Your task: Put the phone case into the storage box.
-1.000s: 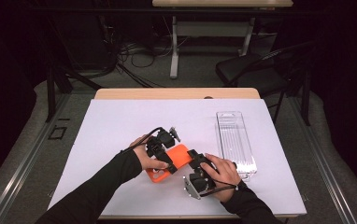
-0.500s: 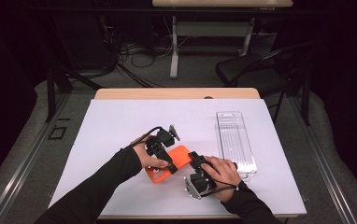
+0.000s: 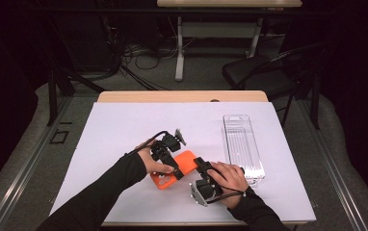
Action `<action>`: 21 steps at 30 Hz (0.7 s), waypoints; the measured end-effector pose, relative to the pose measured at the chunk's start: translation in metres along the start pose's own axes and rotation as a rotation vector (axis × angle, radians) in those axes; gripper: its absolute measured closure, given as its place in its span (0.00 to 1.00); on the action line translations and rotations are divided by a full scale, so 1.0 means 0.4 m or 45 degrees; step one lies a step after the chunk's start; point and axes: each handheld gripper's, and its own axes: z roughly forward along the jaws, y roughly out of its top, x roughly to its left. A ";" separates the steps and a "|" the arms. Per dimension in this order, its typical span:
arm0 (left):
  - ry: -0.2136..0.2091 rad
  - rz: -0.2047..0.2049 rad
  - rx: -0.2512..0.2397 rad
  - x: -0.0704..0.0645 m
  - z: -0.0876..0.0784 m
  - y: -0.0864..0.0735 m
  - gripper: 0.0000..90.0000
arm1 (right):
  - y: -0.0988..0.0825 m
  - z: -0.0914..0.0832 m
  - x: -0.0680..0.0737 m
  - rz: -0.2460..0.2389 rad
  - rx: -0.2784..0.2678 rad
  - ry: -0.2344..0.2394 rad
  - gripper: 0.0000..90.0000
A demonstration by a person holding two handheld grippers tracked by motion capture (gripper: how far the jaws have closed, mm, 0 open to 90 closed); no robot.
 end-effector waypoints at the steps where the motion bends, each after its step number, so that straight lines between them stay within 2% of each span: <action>1: -0.001 0.000 -0.001 0.000 0.000 0.000 0.18 | 0.000 0.000 0.000 -0.001 0.001 -0.001 0.79; 9: -0.006 0.006 -0.002 -0.004 0.001 0.000 0.18 | 0.001 0.002 0.003 -0.015 0.002 -0.005 0.79; 21: -0.016 0.000 0.002 -0.002 -0.001 -0.001 0.18 | 0.002 0.003 0.008 -0.079 0.030 -0.025 0.82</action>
